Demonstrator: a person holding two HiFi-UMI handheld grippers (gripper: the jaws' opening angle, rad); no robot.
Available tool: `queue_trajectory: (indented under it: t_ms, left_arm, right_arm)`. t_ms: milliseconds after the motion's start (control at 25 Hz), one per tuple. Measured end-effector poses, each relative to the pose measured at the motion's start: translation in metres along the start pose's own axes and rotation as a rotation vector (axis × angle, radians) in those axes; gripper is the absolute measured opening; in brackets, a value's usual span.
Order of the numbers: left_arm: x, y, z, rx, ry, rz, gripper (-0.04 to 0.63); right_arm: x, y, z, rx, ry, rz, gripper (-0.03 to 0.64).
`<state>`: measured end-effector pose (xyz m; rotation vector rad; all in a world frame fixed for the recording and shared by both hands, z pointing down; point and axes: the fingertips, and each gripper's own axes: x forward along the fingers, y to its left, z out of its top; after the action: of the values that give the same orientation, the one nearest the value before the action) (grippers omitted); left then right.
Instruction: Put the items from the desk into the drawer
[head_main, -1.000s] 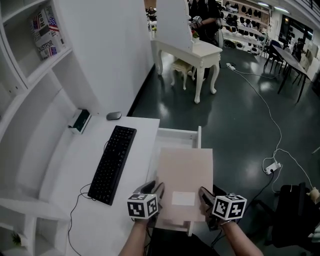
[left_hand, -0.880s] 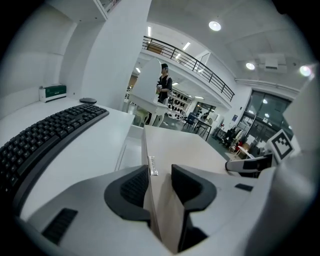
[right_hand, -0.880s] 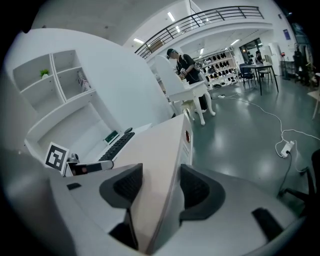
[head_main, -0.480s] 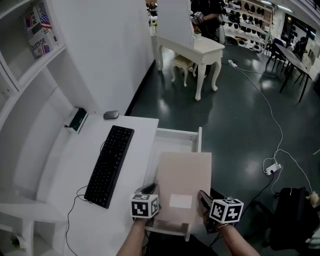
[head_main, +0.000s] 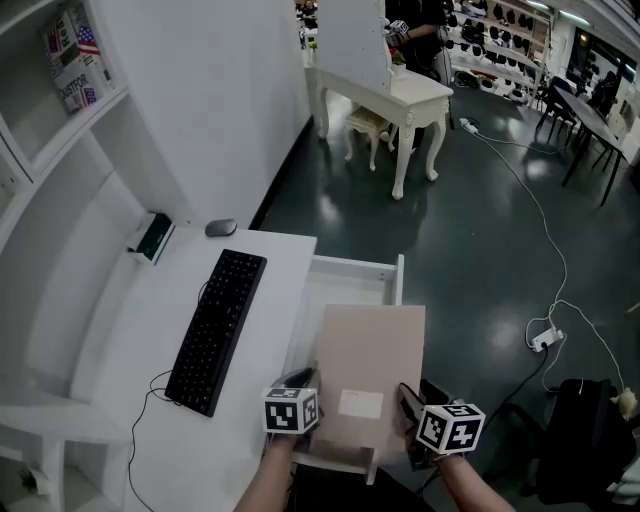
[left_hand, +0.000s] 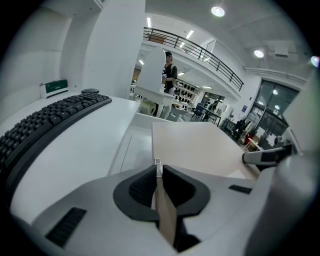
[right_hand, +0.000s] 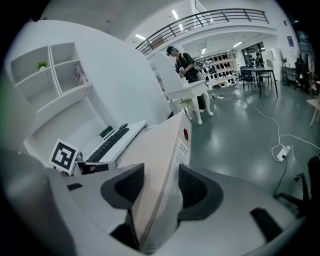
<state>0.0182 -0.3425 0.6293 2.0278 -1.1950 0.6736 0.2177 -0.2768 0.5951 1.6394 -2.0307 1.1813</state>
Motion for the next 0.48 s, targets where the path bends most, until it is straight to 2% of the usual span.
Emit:
queue_trajectory:
  t_ms: [240, 360, 480]
  left_arm:
    - [0.003, 0.005, -0.005, -0.069, -0.007, 0.020, 0.037]
    - [0.002, 0.009, -0.007, -0.065, -0.010, 0.069, 0.038]
    - [-0.009, 0.015, 0.002, -0.046, -0.056, 0.135, 0.038]
  right_arm:
    - [0.001, 0.003, 0.001, -0.008, -0.006, 0.009, 0.216]
    - [0.001, 0.004, 0.000, -0.024, -0.003, -0.002, 0.218]
    - [0.002, 0.003, -0.001, -0.026, -0.002, -0.011, 0.216]
